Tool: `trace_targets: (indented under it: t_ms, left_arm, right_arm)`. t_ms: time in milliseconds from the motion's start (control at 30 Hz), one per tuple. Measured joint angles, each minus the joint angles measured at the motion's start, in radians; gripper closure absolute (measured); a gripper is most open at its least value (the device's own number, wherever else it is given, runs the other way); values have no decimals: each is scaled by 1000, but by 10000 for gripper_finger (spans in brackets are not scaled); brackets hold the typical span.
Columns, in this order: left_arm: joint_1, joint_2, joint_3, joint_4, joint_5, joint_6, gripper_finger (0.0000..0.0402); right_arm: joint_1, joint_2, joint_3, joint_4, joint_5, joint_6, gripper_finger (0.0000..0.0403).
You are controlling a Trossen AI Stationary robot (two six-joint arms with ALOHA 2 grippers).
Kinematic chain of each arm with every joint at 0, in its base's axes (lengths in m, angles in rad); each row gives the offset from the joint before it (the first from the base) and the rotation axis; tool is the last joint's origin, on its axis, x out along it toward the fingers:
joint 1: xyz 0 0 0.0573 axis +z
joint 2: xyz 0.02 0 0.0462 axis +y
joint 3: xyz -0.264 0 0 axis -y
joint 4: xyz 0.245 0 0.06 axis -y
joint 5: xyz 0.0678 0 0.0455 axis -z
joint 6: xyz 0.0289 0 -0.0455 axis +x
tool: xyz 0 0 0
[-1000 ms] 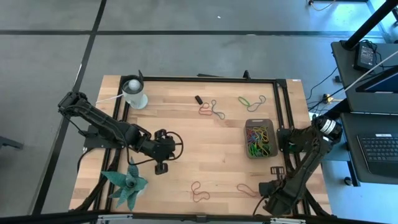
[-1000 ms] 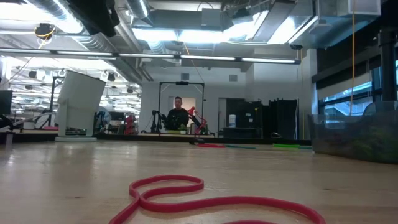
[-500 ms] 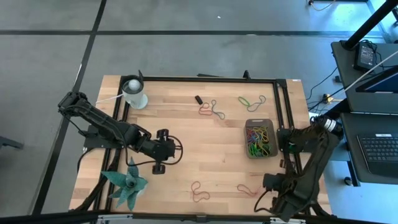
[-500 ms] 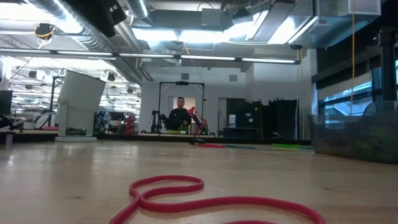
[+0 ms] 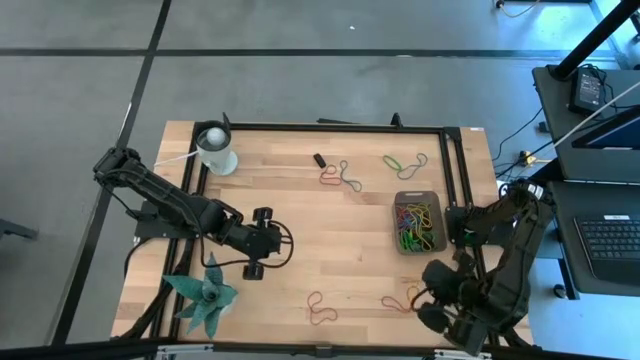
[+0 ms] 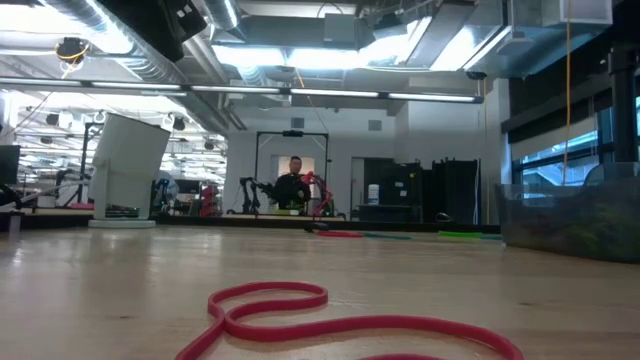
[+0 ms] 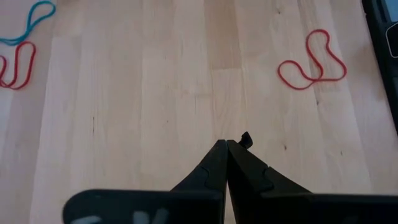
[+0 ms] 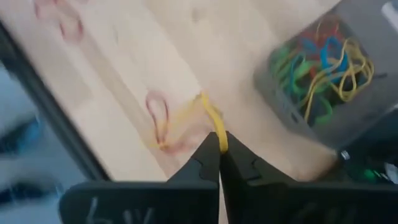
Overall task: Pick and place rubber bands into bin
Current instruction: Put the yellow rubber band into the black bin
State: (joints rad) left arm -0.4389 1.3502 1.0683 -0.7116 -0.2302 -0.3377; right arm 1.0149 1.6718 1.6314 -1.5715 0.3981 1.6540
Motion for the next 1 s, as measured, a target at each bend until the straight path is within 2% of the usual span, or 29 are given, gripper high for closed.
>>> trace_targets:
  t_ms: [100, 200, 400, 500, 600, 833, 1000]
  left_arm:
    - [0, 0, 0, -1, 0, 2, 398]
    - [0, 0, 0, -4, 0, 4, 398]
    - [0, 0, 0, -5, 2, 24, 398]
    - [0, 0, 0, -9, 24, 67, 398]
    - [0, 0, 0, -18, 51, 85, 398]
    - [0, 0, 0, -62, 83, 132, 398]
    - [8, 0, 0, -77, 52, 153, 398]
  right_arm:
    - [-32, 0, 0, 0, 80, 74, 403]
    - [-91, 0, 0, 1, 109, 121, 403]
    - [-235, -1, -49, 1, 107, 66, 403]
    - [-301, -30, -113, 1, 29, -10, 403]
    - [-345, -97, -204, 1, -41, -39, 403]
    - [-392, -363, -386, 2, -45, 18, 403]
    - [-430, -528, -497, 31, -45, 10, 403]
